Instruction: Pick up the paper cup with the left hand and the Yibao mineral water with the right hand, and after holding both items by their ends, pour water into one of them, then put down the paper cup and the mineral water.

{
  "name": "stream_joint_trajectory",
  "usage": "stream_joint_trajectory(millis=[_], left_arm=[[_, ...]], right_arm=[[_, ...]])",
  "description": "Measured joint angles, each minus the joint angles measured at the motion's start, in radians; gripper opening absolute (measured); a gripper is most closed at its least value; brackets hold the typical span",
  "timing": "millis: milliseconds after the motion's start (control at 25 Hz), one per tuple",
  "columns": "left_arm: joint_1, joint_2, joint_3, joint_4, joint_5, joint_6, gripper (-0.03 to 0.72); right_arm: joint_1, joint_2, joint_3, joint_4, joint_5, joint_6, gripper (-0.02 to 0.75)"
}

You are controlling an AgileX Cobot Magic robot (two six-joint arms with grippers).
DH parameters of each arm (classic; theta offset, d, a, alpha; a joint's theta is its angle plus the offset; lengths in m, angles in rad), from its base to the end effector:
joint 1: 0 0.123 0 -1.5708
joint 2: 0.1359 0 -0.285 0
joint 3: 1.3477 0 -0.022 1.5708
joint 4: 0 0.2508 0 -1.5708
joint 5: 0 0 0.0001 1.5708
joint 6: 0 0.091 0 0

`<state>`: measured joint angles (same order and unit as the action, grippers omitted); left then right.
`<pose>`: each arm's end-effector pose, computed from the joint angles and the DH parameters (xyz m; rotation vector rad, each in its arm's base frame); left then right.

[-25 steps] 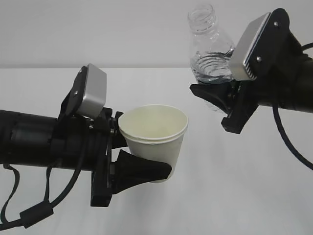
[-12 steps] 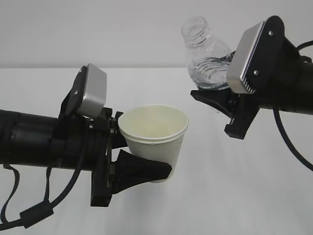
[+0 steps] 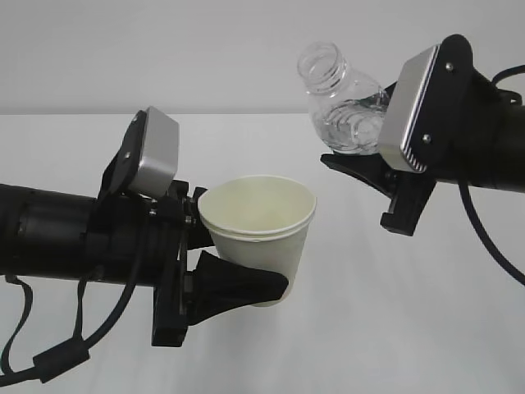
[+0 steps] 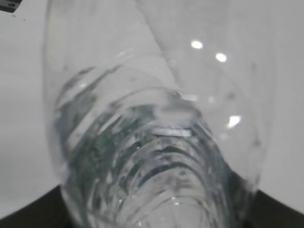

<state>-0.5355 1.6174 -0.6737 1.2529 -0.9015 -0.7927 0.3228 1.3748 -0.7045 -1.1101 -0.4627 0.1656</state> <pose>0.2118 -0.2045 0.2001 1.2668 1.5739 -1.0094 0.2562 0.1240 0.2579 -1.3026 1.3887 0.0084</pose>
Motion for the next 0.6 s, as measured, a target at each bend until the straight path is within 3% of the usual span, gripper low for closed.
stream_joint_trajectory(millis=[600], left_arm=[[-0.002, 0.0, 0.0, 0.0, -0.028, 0.0, 0.441]], right_arm=[[0.0, 0.0, -0.011, 0.0, 0.02, -0.076, 0.417]])
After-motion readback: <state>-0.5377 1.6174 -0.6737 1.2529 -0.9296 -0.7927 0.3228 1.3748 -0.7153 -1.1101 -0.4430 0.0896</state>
